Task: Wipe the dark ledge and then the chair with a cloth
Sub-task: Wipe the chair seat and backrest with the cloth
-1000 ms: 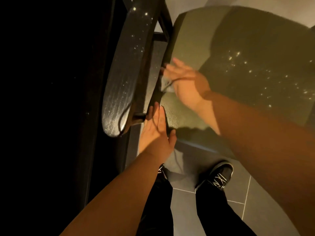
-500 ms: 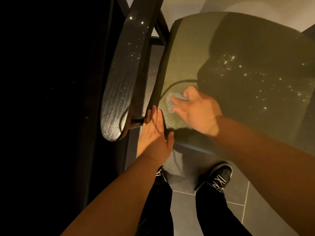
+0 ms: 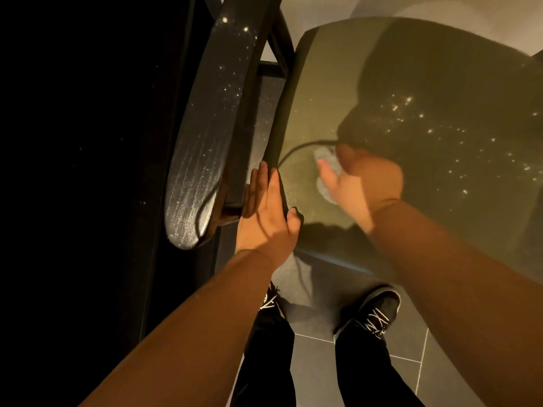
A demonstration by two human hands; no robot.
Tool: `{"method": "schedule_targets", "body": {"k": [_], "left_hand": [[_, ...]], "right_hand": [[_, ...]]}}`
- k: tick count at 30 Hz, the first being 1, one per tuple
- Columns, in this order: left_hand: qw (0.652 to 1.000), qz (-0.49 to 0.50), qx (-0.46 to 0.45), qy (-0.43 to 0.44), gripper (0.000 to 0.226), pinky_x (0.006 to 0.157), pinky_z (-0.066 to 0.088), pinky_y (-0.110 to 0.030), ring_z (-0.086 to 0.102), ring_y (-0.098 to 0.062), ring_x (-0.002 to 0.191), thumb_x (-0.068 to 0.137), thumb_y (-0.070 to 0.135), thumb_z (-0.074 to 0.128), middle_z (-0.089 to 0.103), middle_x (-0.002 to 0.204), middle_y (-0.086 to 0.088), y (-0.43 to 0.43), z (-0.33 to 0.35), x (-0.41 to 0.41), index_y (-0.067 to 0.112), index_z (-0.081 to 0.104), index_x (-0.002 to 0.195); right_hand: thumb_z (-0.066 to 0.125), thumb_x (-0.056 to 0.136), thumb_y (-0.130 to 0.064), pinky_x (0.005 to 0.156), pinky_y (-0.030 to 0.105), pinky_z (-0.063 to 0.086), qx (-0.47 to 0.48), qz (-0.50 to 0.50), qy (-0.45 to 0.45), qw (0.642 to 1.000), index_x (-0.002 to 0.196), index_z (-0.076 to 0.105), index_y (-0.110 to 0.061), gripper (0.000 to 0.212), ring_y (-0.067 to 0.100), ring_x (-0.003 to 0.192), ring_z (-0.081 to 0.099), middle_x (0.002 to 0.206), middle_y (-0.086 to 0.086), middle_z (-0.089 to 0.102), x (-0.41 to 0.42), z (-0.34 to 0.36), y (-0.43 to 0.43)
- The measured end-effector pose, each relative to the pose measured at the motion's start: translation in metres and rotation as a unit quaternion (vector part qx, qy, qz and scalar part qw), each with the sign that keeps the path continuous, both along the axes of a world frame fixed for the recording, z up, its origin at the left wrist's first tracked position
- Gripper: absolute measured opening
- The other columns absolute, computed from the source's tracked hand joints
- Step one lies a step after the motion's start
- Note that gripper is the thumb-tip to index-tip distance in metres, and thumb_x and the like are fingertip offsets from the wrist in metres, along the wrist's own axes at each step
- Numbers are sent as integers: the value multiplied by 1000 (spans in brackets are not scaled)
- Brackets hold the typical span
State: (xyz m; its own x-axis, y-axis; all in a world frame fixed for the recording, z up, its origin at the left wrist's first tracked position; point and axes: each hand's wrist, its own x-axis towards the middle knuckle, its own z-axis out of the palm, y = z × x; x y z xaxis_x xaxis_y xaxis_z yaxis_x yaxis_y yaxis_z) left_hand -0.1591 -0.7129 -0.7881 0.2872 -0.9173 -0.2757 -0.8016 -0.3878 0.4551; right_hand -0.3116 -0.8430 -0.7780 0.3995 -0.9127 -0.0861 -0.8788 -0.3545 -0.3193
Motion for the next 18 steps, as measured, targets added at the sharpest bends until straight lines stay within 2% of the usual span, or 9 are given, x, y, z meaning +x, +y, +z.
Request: {"method": "schedule_targets", "body": {"k": [2, 6, 8, 11, 12, 13, 14, 15, 18], "left_hand": [[1000, 2, -4, -23, 81, 132, 8, -43, -2, -20, 163, 96, 29, 54, 3, 177, -8, -3, -5, 0, 12, 17, 166], [997, 6, -34, -68, 80, 129, 18, -53, 12, -30, 162, 94, 35, 48, 15, 174, -14, -4, -14, -6, 9, 22, 165], [995, 2, -53, -81, 79, 127, 22, -55, 17, -34, 160, 94, 35, 46, 20, 173, -17, -3, -18, -7, 7, 23, 165], [995, 8, -62, -74, 80, 128, 19, -53, 12, -31, 162, 95, 34, 49, 16, 174, -14, -3, -21, -8, 8, 22, 165], [996, 12, -61, -72, 81, 129, 18, -52, 11, -30, 162, 94, 33, 51, 14, 175, -12, -3, -22, -8, 9, 22, 166], [996, 16, -57, -70, 83, 129, 17, -51, 10, -29, 162, 93, 33, 53, 13, 175, -11, -4, -22, -8, 9, 21, 166], [996, 19, -54, -70, 84, 130, 15, -50, 9, -29, 162, 92, 33, 54, 13, 175, -10, -4, -23, -8, 10, 21, 166], [996, 19, -53, -70, 84, 131, 13, -49, 9, -29, 162, 92, 35, 51, 13, 175, -10, -4, -24, -8, 10, 21, 166], [995, 16, -61, -75, 82, 130, 13, -50, 10, -31, 162, 93, 39, 41, 14, 175, -13, -6, -29, -8, 8, 22, 165]], "right_hand": [[51, 101, -49, 52, 33, 40, -53, -41, -4, 998, 89, 62, -15, 37, 39, 60, 63, 73, 15, 64, -7, 0, 3], [41, 101, -46, 48, 28, 41, -15, 13, -52, 998, 87, 58, -16, 37, 32, 48, 59, 61, 9, 60, 42, 5, 17], [47, 94, -44, 52, 26, 37, -31, 78, -32, 996, 81, 63, -16, 35, 31, 53, 62, 66, 8, 63, 57, 1, 13], [45, 99, -47, 78, 43, 55, 18, 64, -79, 995, 113, 68, -10, 45, 39, 94, 70, 105, 22, 70, 41, -8, -2], [46, 100, -47, 76, 44, 55, -1, 45, -74, 996, 113, 68, -10, 45, 40, 93, 70, 104, 23, 70, 28, -12, -7], [51, 99, -45, 61, 40, 50, -37, 23, -54, 998, 102, 67, -10, 38, 40, 77, 69, 90, 22, 70, 14, -14, -12], [57, 98, -42, 51, 33, 39, -65, -4, -28, 997, 92, 64, -11, 32, 40, 62, 64, 77, 19, 66, 2, -13, -16], [61, 97, -39, 50, 30, 32, -70, -28, -9, 997, 88, 61, -10, 30, 40, 55, 61, 71, 18, 63, -3, -8, -18], [56, 98, -42, 56, 35, 35, -54, -35, -13, 998, 94, 62, -10, 32, 40, 67, 62, 81, 17, 65, 4, 0, -16]]}}
